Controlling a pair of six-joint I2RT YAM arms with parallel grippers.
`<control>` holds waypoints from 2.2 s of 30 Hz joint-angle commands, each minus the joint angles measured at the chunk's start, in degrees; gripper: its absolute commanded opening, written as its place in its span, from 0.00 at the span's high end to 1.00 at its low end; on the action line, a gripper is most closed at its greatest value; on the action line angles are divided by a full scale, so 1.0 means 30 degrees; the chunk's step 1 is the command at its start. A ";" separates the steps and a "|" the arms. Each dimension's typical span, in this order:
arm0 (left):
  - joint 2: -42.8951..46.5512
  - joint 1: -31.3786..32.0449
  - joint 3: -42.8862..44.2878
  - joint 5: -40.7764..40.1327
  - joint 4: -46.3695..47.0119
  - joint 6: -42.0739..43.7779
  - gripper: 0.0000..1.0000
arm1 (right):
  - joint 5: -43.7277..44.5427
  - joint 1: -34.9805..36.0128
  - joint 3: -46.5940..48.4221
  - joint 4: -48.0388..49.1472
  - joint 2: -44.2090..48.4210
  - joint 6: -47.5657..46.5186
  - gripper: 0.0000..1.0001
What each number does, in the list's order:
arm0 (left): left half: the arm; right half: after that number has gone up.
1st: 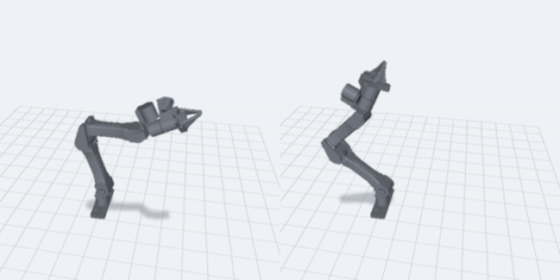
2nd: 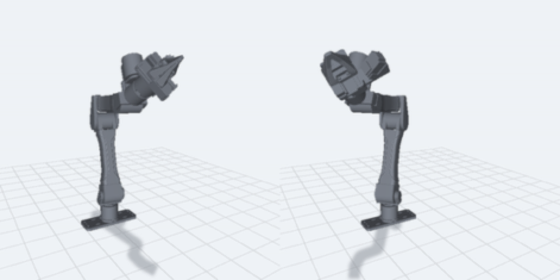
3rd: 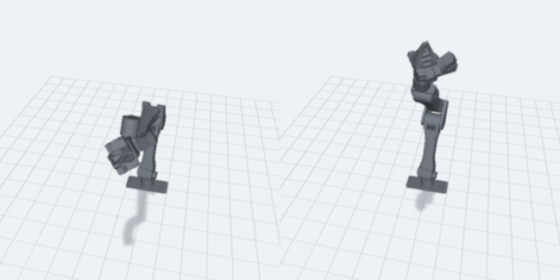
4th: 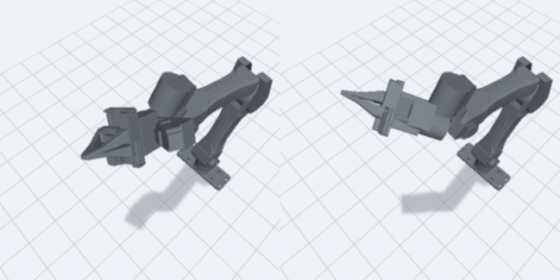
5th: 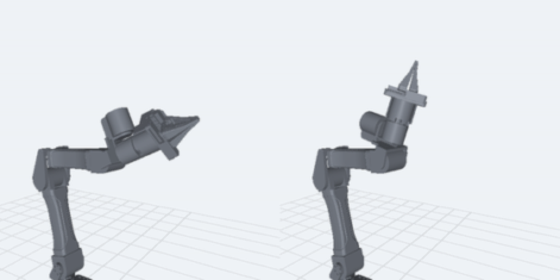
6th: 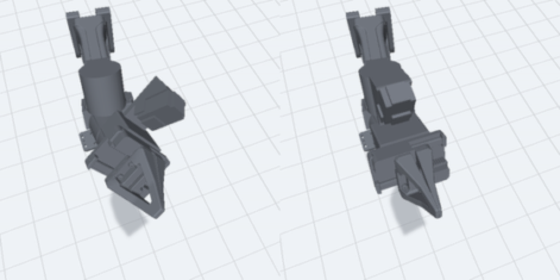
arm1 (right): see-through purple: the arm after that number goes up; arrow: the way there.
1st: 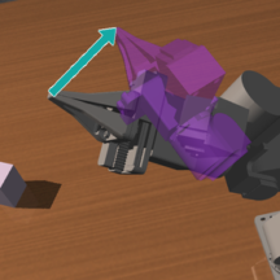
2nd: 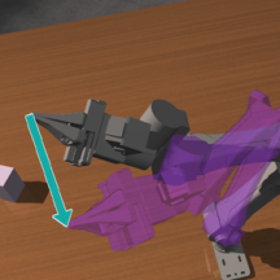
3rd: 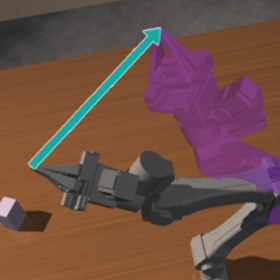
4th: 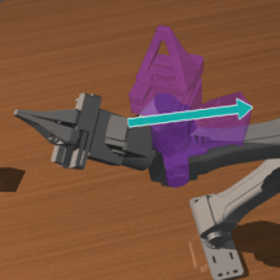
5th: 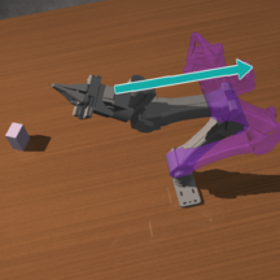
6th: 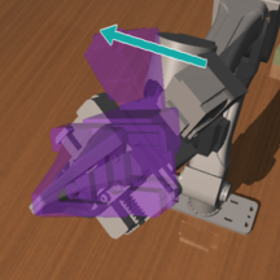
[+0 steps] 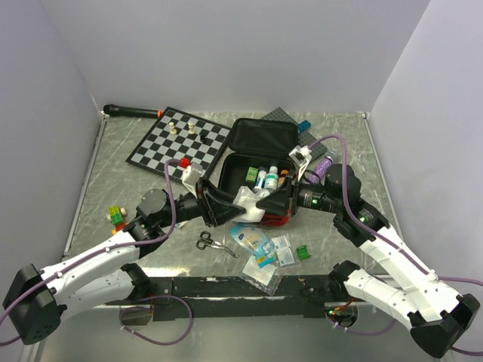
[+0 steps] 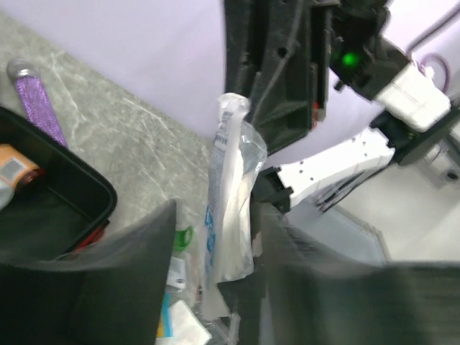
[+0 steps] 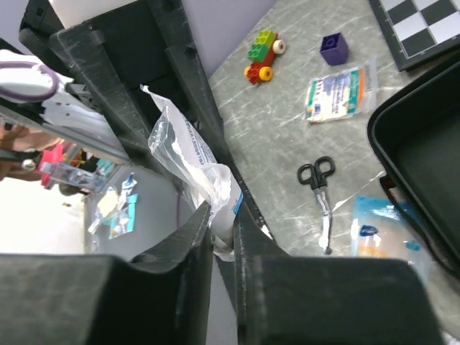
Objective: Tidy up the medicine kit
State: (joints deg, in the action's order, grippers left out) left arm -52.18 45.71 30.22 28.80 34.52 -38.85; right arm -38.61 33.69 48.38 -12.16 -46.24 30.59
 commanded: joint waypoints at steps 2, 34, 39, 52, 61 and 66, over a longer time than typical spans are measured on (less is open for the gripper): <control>0.0314 -0.0062 0.0941 -0.2766 -0.2624 0.0848 0.22 | 0.1527 -0.0157 0.0747 0.0278 -0.0231 -0.0089 0.88; 0.2775 -0.0912 0.2877 -1.8271 -1.6752 0.0030 0.02 | 0.8127 -0.1445 0.7573 -0.0547 -1.6722 -0.0500 0.86; 0.2600 -0.0912 0.2994 -1.8124 -1.6665 0.0352 0.02 | 0.6517 -0.1446 0.8364 0.0243 -1.8334 0.0056 0.86; 0.2365 -0.0941 0.2819 -1.7861 -1.6752 0.0001 0.02 | 0.7157 -0.1446 0.9010 0.0744 -2.0300 0.0966 0.70; 0.2424 -0.0912 0.2760 -1.7978 -1.6781 0.0001 0.02 | 0.8502 -0.1241 0.9214 -0.0074 -1.9131 0.0528 0.34; 0.2394 -0.0941 0.2818 -1.8007 -1.6840 0.0118 0.02 | 1.1396 -0.1036 0.9508 -0.1977 -1.8076 -0.0526 0.30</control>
State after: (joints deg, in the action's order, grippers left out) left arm -45.23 43.20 38.63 -25.30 -16.21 -38.41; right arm -12.62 29.87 73.25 -13.74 -105.41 32.01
